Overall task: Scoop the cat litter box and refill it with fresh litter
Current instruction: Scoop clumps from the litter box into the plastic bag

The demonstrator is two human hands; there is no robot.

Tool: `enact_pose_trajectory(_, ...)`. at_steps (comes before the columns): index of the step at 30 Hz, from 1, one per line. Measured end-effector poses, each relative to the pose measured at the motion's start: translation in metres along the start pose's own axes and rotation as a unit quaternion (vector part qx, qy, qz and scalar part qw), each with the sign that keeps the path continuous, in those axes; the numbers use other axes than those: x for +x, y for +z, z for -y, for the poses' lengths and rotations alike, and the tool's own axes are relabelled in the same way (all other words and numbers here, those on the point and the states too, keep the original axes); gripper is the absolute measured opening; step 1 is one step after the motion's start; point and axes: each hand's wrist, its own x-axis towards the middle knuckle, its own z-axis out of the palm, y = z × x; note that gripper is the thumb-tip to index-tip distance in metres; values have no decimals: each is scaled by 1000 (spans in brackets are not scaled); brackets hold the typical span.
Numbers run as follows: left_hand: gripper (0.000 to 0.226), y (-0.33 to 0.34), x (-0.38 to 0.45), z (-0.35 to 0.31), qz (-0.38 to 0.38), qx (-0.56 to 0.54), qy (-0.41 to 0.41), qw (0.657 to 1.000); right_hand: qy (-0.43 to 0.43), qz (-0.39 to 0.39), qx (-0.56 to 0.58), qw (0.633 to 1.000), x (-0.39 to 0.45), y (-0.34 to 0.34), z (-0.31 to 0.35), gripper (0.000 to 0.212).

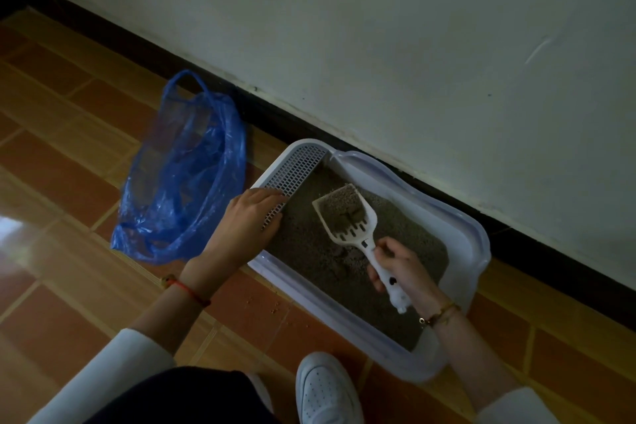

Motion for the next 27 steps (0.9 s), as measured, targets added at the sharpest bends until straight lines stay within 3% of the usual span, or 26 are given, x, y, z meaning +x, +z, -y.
enact_pose_trajectory(14,45,5,-5,-6,7,-2,-16,1000,-20,-31,75,996,-1,10,19,15)
enact_pose_trajectory(27,45,5,-5,-4,4,-8,-7,1000,-31,-36,65,997,-5,15,30,16)
